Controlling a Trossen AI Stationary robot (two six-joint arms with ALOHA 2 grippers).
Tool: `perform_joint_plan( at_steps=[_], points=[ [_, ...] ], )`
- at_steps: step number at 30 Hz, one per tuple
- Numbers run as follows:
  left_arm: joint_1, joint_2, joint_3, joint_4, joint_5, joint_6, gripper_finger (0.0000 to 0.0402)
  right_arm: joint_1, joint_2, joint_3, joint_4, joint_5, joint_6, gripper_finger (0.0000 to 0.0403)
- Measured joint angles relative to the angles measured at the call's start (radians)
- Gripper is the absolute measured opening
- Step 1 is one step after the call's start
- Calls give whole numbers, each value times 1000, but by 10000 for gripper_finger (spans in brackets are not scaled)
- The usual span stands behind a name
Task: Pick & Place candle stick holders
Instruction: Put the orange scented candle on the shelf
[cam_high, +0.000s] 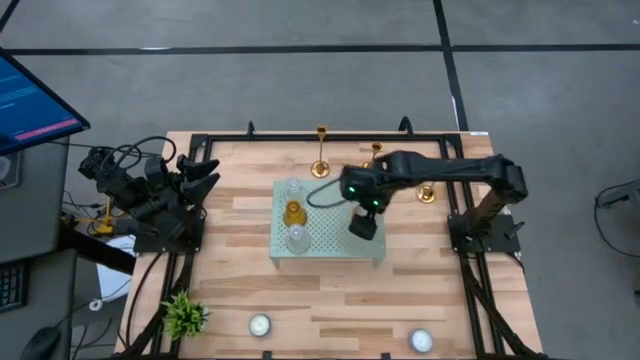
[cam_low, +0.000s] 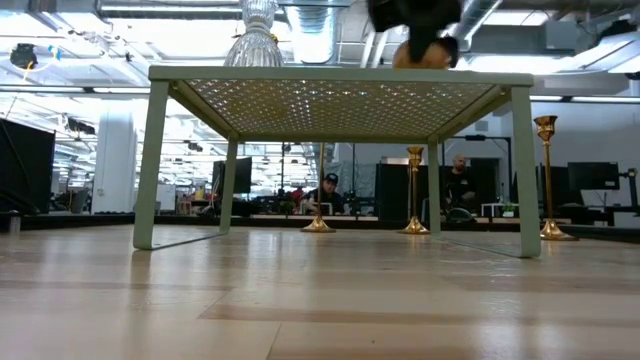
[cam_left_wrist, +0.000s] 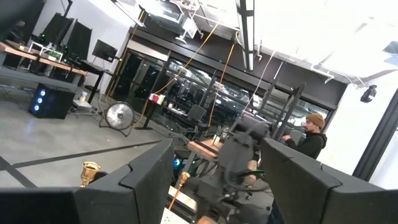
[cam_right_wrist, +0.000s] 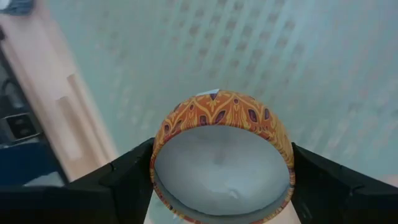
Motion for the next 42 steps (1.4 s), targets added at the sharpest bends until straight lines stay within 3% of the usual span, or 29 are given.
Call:
perform_joint_plan(
  at_steps=[16, 23, 29, 42],
  points=[
    [0, 0, 0, 4, 0, -3, 241, -131, 315, 383, -28, 54, -243, 295],
    [0, 0, 0, 4, 0, -3, 241, -138, 382, 434, -23, 56, -277, 295],
    [0, 0, 0, 4, 0, -1, 241, -137, 380, 435, -9, 112, -299, 295],
    [0, 0, 0, 4, 0, 0, 241, -129, 396, 434, 37, 110, -299, 296]
  ],
)
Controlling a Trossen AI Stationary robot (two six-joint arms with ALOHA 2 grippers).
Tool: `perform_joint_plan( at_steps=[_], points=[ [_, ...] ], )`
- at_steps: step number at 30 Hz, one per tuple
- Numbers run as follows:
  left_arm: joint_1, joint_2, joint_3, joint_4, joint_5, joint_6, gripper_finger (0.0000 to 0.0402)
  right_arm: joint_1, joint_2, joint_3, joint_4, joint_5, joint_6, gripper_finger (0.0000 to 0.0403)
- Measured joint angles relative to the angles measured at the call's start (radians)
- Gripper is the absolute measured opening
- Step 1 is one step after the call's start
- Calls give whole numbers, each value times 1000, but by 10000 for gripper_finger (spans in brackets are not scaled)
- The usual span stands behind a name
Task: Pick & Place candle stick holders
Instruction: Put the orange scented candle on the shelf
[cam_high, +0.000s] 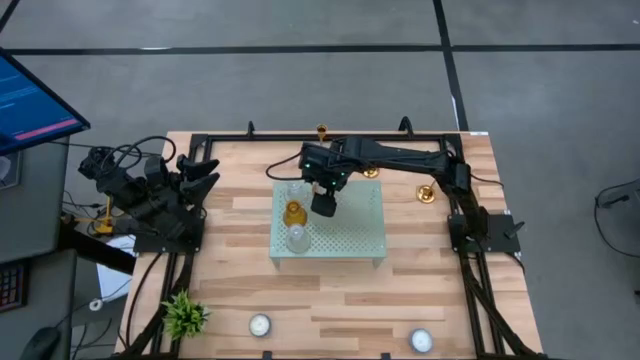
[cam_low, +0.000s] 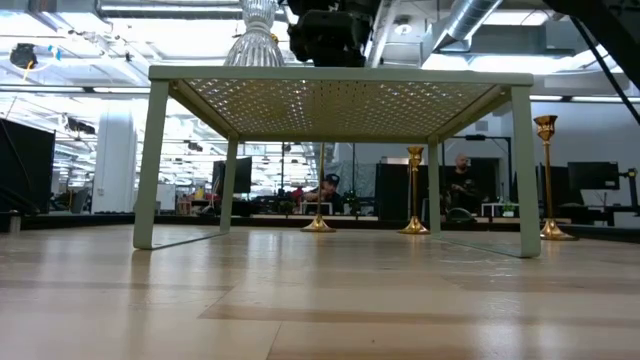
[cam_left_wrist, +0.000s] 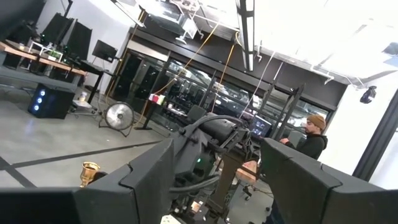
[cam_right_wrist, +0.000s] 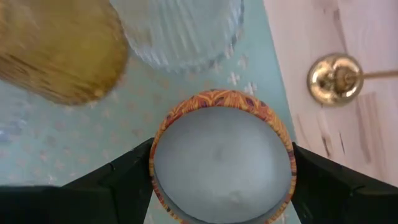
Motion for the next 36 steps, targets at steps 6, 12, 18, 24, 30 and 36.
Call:
perform_joint_plan(
  at_steps=[6, 12, 18, 24, 30, 36],
  points=[
    [0, 0, 0, 0, 0, 0, 241, -1, 0, 0, -7, -2, 2, 296],
    [0, 0, 0, 0, 0, 5, 241, 2, 0, 0, -7, -6, 0, 297],
    [0, 0, 0, 0, 0, 19, 241, 2, 0, 0, -6, -6, 2, 321],
    [0, 0, 0, 0, 0, 19, 241, 2, 0, 0, 2, -6, 2, 339],
    [0, 0, 0, 0, 0, 19, 241, 1, -12, 0, -10, -6, 2, 338],
    [0, 0, 0, 0, 0, 19, 241, 3, -98, 0, -46, -6, 16, 338]
  ],
)
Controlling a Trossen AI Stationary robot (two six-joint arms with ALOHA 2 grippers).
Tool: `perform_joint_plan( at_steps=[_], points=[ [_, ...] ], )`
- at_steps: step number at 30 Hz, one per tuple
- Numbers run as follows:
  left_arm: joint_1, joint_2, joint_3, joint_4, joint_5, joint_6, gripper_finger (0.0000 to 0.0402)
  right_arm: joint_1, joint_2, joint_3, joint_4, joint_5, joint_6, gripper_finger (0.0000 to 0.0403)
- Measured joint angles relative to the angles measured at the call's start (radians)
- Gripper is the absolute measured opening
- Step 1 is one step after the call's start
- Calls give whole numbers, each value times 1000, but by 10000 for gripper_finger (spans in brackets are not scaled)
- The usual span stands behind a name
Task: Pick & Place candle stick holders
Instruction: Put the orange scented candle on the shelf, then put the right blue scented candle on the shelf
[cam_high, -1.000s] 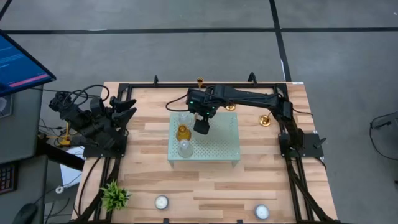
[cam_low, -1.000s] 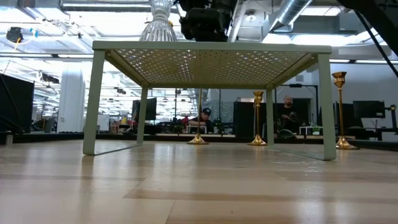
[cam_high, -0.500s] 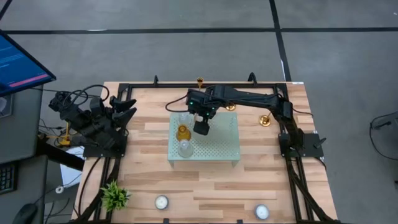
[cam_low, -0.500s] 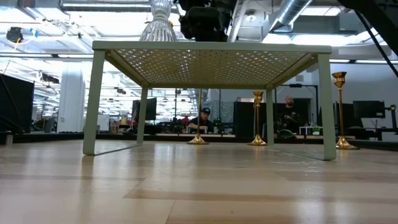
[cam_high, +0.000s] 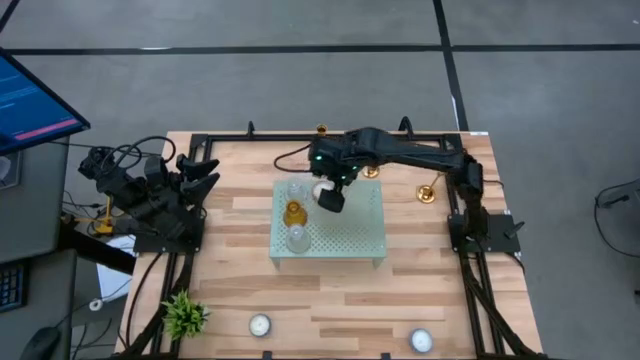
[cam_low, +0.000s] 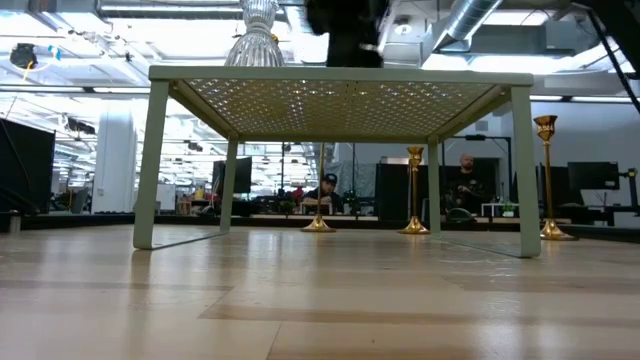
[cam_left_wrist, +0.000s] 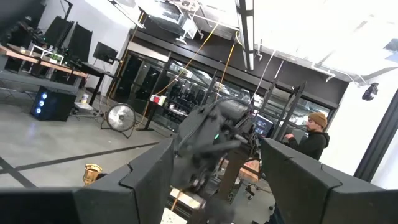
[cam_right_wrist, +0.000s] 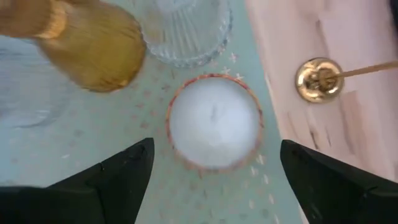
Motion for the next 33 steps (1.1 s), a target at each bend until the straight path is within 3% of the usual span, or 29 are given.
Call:
perform_joint_plan(
  at_steps=[6, 10, 16, 21, 33],
  points=[
    [0, 0, 0, 0, 0, 0, 241, 56, -145, 0, -166, 0, 104, 336],
    [0, 0, 0, 0, 0, 0, 241, 156, -222, 0, -300, 22, 268, 337],
    [0, 5, 0, 0, 11, 8, 241, 384, -297, -52, -287, 23, 549, 337],
    [0, 12, 0, 0, 31, 11, 241, 583, -286, -122, -289, 17, 807, 337],
    [0, 11, 0, -1, 47, 26, 241, 973, -282, -387, -224, -120, 1435, 338]
  ],
)
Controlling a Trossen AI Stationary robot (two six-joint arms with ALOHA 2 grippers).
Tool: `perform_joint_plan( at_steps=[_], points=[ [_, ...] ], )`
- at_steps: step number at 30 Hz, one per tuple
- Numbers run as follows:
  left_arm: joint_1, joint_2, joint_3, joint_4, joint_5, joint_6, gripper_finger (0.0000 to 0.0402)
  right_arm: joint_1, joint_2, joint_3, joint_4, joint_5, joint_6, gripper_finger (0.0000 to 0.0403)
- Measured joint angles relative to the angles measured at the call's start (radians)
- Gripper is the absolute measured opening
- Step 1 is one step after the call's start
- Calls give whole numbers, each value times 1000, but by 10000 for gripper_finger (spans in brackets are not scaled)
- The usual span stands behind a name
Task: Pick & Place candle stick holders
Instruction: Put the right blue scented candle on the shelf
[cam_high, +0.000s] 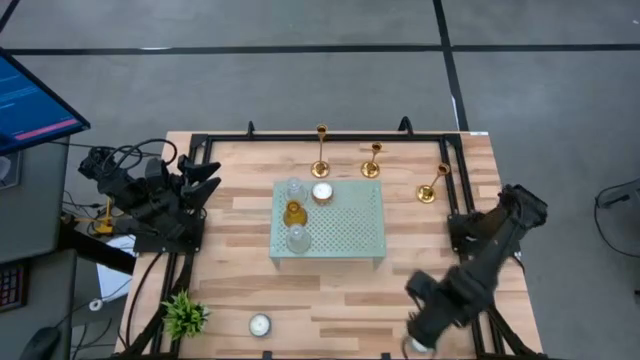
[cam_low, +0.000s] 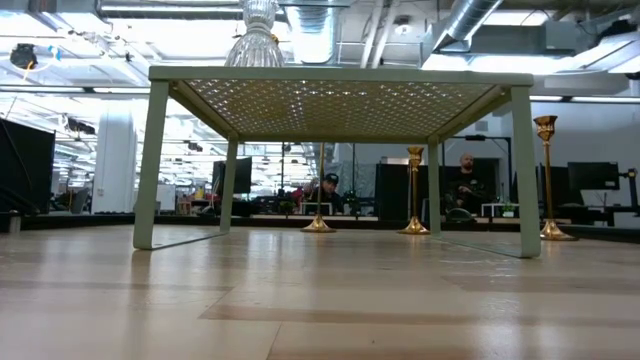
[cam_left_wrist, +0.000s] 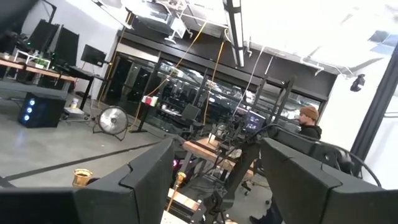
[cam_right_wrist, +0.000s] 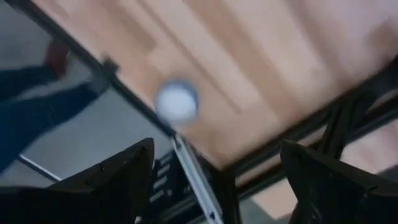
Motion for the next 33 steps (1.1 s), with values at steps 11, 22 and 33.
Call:
perform_joint_plan(
  at_steps=[11, 22, 33],
  points=[
    [0, 0, 0, -6, 44, 1, 241, 173, 0, -218, 354, 46, 152, 340],
    [0, 0, 0, -11, 46, -1, 241, 203, 1, -366, 506, 179, 3, 341],
    [0, 0, 0, -20, 46, -3, 241, 200, 1, -482, 655, 195, -63, 344]
  ],
)
